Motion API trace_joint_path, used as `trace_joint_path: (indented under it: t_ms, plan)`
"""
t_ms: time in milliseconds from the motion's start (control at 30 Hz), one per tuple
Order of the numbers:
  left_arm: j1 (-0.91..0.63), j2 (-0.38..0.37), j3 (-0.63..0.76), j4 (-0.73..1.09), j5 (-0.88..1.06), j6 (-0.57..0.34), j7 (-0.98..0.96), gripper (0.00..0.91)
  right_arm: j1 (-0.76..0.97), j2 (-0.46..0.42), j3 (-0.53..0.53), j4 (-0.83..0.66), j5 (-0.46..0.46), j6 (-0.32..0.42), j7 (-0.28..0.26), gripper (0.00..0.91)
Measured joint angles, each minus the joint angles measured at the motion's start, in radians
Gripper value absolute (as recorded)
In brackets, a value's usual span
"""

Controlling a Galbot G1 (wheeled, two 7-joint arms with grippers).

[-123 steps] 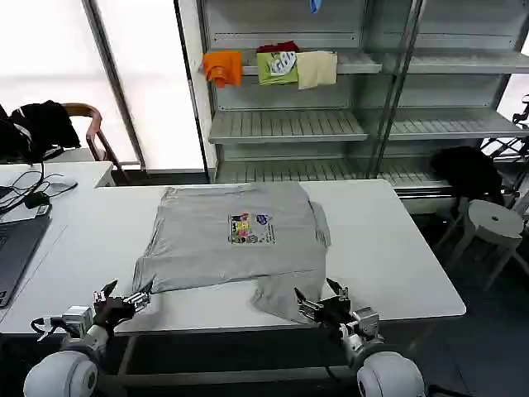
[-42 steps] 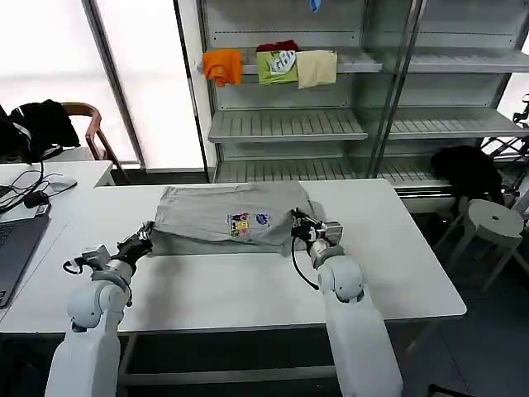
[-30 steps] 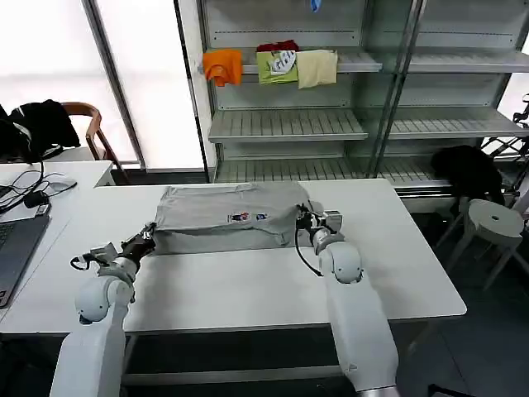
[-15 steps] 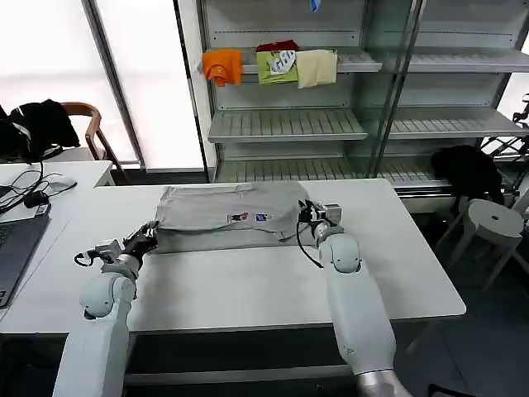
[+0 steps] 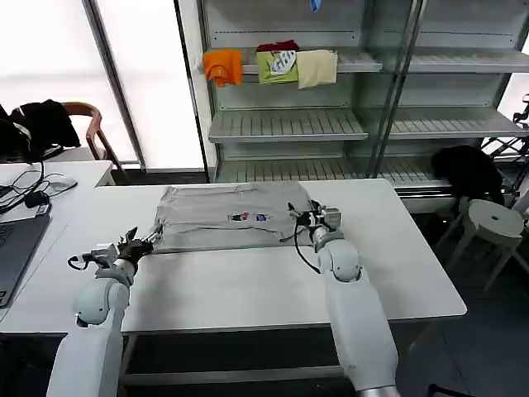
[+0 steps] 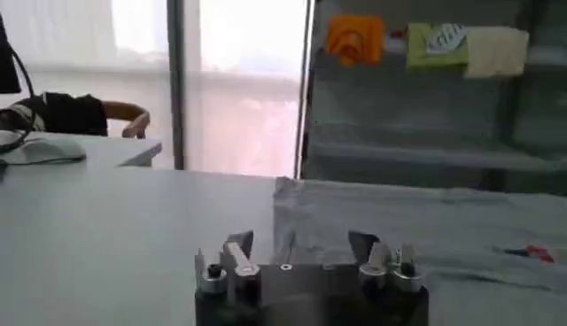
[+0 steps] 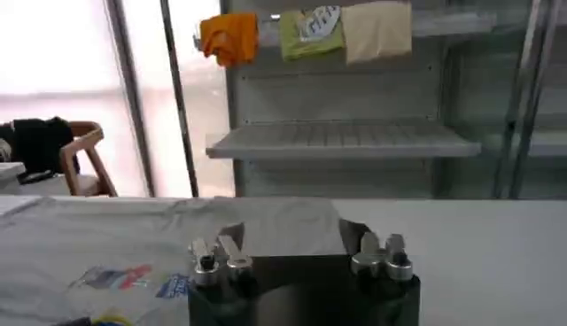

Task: Fold and organize the clothes.

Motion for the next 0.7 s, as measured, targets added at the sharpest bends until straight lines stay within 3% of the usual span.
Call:
trace_joint_path:
  t_ms: [467,500,567,633,667,700]
  plan:
    - [0.017,0.001,0.003,-0.003,0.083,0.028,0.007,0.907,-0.095,-0.099,0.026,0.07,0.006,-0.039,0.001,0.907]
    - [0.016,0.002,0.003,0.0,0.085,0.03,0.007,0.907,-0.098,-0.1,0.026,0.071,0.004,-0.039,-0.002,0.877]
    - [0.015,0.002,0.003,0.005,0.09,0.031,0.007,0.907,-0.103,-0.101,0.024,0.071,-0.001,-0.041,-0.008,0.766]
    - [0.013,0.003,0.004,0.01,0.093,0.033,0.007,0.907,-0.106,-0.103,0.024,0.071,-0.006,-0.043,-0.012,0.464]
    - [0.012,0.002,0.005,0.012,0.095,0.033,0.008,0.907,-0.107,-0.103,0.023,0.071,-0.01,-0.044,-0.012,0.181]
    - [0.012,0.002,0.005,0.014,0.097,0.034,0.007,0.907,-0.108,-0.102,0.023,0.071,-0.013,-0.045,-0.013,0.091]
